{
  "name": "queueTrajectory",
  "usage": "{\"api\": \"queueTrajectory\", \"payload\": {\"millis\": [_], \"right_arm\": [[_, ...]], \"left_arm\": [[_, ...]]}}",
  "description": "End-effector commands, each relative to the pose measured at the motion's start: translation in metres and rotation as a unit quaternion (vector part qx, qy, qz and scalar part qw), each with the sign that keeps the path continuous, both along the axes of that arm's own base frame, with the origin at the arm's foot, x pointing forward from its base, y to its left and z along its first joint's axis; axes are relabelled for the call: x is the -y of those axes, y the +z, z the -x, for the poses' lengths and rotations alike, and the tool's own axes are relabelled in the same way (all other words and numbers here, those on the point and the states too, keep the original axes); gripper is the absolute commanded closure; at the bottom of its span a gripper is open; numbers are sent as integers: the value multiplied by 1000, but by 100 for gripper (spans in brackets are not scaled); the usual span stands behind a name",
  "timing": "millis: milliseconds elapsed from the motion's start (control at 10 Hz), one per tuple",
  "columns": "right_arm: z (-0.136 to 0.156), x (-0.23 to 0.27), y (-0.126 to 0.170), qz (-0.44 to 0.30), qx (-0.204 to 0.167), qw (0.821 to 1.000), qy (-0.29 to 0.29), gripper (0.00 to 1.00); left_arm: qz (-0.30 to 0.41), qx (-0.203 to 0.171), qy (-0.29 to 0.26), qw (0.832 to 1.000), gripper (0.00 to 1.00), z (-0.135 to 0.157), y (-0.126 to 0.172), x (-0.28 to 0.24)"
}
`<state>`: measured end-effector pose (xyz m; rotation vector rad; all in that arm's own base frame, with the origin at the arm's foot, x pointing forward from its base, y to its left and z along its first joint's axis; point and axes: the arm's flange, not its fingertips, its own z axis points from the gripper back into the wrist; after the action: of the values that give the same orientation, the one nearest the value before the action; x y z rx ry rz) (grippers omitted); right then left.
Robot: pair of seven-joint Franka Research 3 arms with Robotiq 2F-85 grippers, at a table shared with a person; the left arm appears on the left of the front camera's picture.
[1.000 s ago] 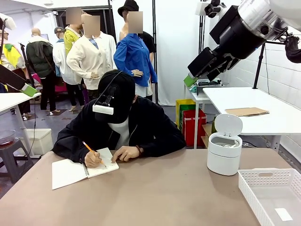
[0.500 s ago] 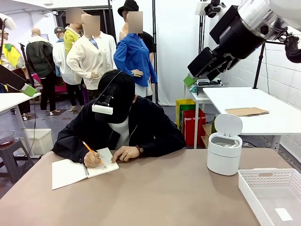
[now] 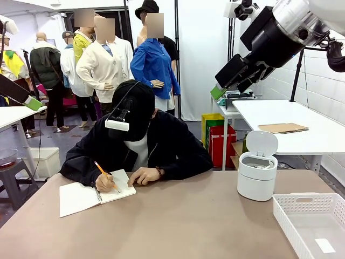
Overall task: Sort the paper based on its condition.
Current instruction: If a person hands you a paper, place it in the Organizing basket , and if it's crumpled, put it in the Trash can.
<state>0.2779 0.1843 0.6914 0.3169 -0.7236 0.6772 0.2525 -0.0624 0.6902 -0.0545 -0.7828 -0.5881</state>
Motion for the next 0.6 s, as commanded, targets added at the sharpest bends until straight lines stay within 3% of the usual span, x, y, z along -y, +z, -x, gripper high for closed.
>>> {"api": "queueTrajectory", "payload": {"millis": [0,500], "right_arm": [[0,0,0,0,0,1000,1,0],[0,0,0,0,0,1000,1,0]], "left_arm": [[2,-1,0,1000,0,0,0,0],[2,-1,0,1000,0,0,0,0]]}}
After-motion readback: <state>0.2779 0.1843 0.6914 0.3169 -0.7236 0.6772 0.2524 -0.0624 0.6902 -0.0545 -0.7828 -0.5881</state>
